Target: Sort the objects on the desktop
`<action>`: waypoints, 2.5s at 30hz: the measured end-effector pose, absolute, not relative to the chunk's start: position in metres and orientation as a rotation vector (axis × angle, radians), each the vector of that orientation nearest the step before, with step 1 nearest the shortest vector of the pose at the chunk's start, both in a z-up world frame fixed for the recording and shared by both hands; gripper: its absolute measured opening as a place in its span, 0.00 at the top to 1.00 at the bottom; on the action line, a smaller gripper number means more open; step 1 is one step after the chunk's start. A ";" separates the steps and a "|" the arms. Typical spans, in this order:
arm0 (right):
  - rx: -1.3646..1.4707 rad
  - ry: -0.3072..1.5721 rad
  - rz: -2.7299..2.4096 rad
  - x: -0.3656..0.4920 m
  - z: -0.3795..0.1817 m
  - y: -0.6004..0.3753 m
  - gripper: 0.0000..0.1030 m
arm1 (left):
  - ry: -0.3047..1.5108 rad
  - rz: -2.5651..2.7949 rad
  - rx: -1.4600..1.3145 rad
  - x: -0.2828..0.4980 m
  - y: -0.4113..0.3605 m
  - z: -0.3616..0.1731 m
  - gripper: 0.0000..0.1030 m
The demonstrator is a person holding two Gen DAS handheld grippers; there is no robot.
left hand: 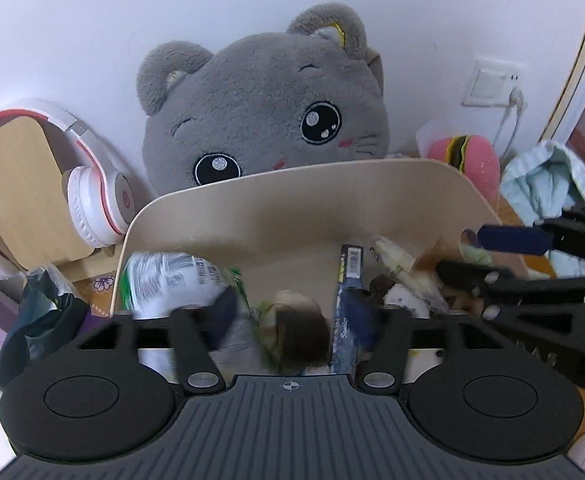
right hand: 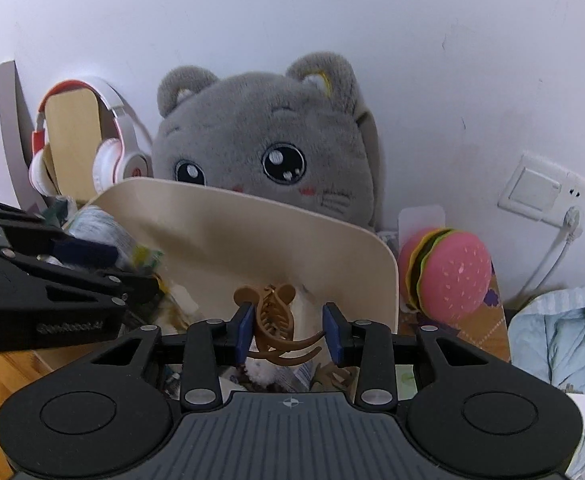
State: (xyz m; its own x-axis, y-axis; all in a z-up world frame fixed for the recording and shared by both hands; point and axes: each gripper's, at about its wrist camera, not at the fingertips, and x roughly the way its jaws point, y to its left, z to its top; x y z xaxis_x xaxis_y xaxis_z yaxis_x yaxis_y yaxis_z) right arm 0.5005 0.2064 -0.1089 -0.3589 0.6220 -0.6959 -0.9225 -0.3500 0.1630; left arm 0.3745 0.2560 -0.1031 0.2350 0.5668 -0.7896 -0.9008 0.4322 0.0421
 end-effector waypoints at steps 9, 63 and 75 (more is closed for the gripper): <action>-0.600 0.684 1.873 0.507 -0.105 0.198 0.14 | 0.810 1.127 -0.476 0.357 0.251 -0.094 0.17; -0.477 0.668 1.824 0.547 0.022 -0.049 0.00 | 0.645 1.214 -0.432 0.278 -0.032 0.041 0.17; -0.483 0.643 1.855 0.573 0.036 -0.119 0.00 | 0.570 1.240 -0.445 0.270 -0.112 0.058 0.17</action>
